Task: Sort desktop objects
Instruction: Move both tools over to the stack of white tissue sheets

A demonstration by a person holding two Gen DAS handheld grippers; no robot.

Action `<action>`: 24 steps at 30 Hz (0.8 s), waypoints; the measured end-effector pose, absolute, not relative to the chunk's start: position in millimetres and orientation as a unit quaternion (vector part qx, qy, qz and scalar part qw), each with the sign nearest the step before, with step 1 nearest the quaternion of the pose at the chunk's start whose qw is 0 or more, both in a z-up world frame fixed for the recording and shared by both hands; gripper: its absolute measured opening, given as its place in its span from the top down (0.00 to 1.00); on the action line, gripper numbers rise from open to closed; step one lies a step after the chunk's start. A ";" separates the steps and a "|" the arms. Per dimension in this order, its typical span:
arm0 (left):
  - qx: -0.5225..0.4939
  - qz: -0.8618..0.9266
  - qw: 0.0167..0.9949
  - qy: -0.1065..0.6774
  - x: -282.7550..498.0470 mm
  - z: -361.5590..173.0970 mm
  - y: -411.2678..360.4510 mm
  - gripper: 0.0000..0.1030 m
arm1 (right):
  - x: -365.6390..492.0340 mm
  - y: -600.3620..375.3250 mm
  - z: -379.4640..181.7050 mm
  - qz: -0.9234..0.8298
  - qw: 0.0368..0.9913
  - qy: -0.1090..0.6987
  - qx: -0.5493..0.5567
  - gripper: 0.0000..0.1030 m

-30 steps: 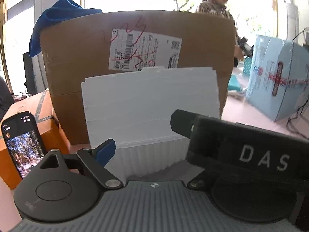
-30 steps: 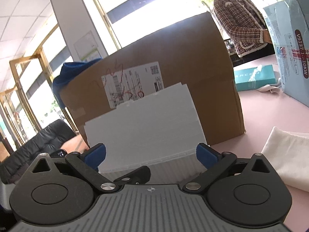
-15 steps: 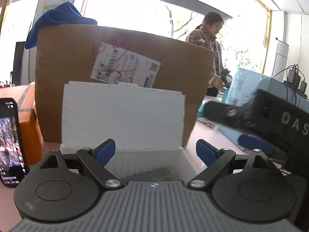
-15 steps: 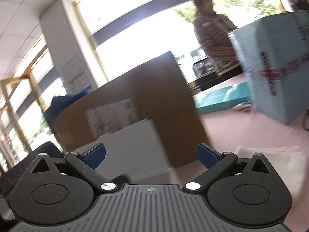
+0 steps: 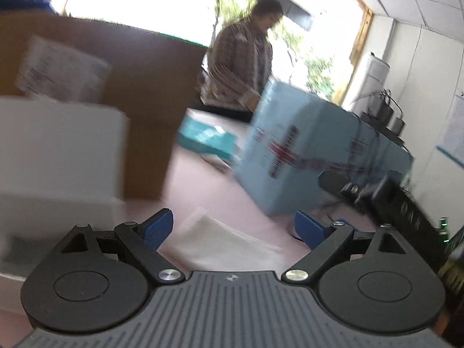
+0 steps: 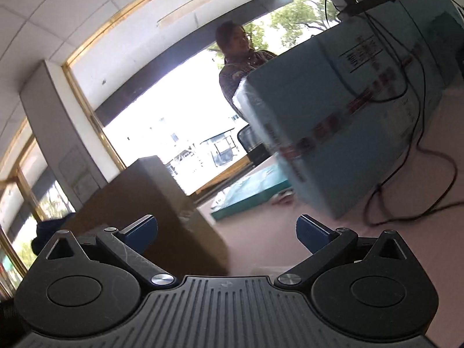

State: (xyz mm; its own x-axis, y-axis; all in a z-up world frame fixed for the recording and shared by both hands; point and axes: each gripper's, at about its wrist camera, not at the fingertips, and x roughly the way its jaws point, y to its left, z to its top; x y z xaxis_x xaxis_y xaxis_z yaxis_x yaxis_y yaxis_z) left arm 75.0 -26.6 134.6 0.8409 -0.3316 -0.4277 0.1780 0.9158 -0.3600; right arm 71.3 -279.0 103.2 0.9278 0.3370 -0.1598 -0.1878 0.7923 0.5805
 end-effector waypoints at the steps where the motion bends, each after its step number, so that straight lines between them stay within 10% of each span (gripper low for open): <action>1: -0.155 -0.140 0.941 0.265 84.6 132.4 -37.4 0.12 | 74.5 -288.1 99.2 0.135 0.940 0.134 0.283 0.00; 24: -0.133 -0.126 0.890 0.418 173.8 33.0 -84.6 0.13 | 135.8 -323.4 18.9 0.075 0.905 0.316 0.274 0.02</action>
